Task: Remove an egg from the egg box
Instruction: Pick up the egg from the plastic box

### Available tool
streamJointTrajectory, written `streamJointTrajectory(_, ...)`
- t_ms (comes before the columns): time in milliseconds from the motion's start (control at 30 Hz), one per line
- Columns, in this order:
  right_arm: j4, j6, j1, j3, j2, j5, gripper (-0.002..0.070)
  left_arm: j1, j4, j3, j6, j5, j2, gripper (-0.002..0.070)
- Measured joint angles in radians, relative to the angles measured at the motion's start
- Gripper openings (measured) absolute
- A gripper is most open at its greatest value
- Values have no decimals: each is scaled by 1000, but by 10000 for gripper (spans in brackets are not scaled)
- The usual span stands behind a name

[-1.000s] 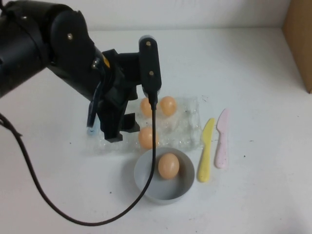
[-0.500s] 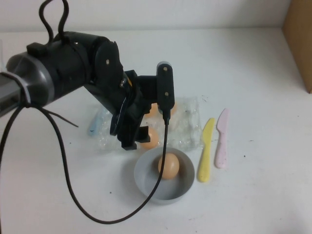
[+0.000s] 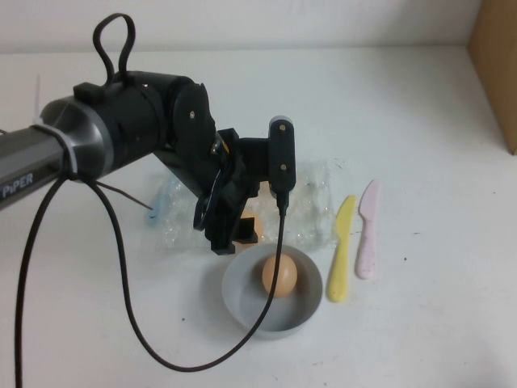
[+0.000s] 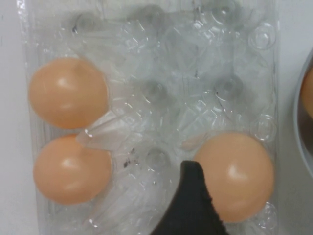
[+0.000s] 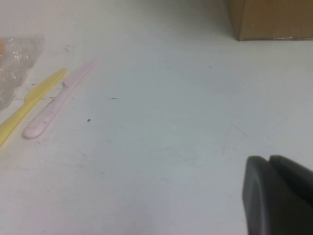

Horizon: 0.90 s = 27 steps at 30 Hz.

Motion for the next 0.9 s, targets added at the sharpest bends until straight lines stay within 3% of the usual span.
streamJointTrajectory(200, 0, 0, 0, 0, 0, 0, -17, 12, -11, 0, 2, -14, 24, 473)
streamJointTrajectory(533, 0, 0, 0, 0, 0, 0, -17, 18, -33, 0, 3, -34, 46, 370)
streamJointTrajectory(900, 0, 0, 0, 0, 0, 0, -17, 18, -36, 0, 5, -43, 58, 359)
